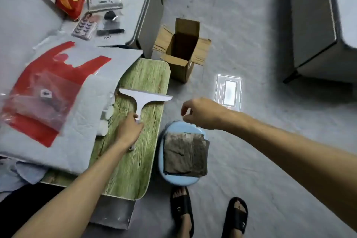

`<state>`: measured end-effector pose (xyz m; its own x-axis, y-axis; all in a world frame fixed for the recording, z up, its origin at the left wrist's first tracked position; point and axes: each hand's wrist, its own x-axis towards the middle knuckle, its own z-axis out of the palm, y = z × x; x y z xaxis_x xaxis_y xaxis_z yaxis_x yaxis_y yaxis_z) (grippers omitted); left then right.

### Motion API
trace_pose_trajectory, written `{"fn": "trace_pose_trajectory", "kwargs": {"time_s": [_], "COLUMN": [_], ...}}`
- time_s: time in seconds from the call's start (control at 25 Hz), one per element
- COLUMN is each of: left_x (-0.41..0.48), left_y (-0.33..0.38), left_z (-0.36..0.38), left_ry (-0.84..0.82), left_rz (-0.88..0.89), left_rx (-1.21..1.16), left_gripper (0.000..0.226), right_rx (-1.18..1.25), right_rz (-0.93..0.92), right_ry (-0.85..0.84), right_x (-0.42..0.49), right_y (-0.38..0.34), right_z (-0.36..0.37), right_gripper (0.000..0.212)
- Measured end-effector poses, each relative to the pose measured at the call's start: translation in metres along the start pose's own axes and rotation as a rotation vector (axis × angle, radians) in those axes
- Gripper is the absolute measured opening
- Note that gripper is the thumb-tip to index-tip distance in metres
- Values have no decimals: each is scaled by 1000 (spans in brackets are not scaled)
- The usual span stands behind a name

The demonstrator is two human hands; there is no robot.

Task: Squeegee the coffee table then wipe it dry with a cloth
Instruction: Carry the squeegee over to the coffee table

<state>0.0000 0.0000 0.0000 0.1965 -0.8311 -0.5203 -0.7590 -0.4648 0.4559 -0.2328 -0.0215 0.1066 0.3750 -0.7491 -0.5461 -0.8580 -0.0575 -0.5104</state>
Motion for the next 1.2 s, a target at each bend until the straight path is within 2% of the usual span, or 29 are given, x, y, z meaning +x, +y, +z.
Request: {"fn": "trace_pose_trajectory", "kwargs": {"time_s": [0.08,0.16,0.36,0.52,0.68,0.8,0.96,1.12,1.2], "left_x": [30,50,77,74,38,-12,-76,-131,-157], "left_y": [-19,-34,-45,-14,72,171,299,418,479], "left_z": [24,39,48,24,-19,-59,-92,-106,-104], "left_ry": [46,42,61,-115,-399,-511,-569,-568,-554], "left_rz": [-92,-156,-149,-84,-30,108,254,258,250], "left_rx": [-11,52,280,261,-199,-354,-447,-592,-661], "left_gripper": [53,55,30,20,13,13,17,21,19], "right_rx": [18,33,47,50,89,135,197,315,373], "right_rz": [9,22,49,99,161,187,186,141,110], "right_ry": [-5,-17,-38,-18,0,77,178,274,331], "right_x": [30,47,49,32,-9,-61,-132,-195,-228], "right_y": [13,23,40,49,47,42,42,57,76], "right_z": [22,43,62,39,-12,-75,-165,-250,-294], "right_gripper": [23,24,25,23,22,19,29,50,46]}}
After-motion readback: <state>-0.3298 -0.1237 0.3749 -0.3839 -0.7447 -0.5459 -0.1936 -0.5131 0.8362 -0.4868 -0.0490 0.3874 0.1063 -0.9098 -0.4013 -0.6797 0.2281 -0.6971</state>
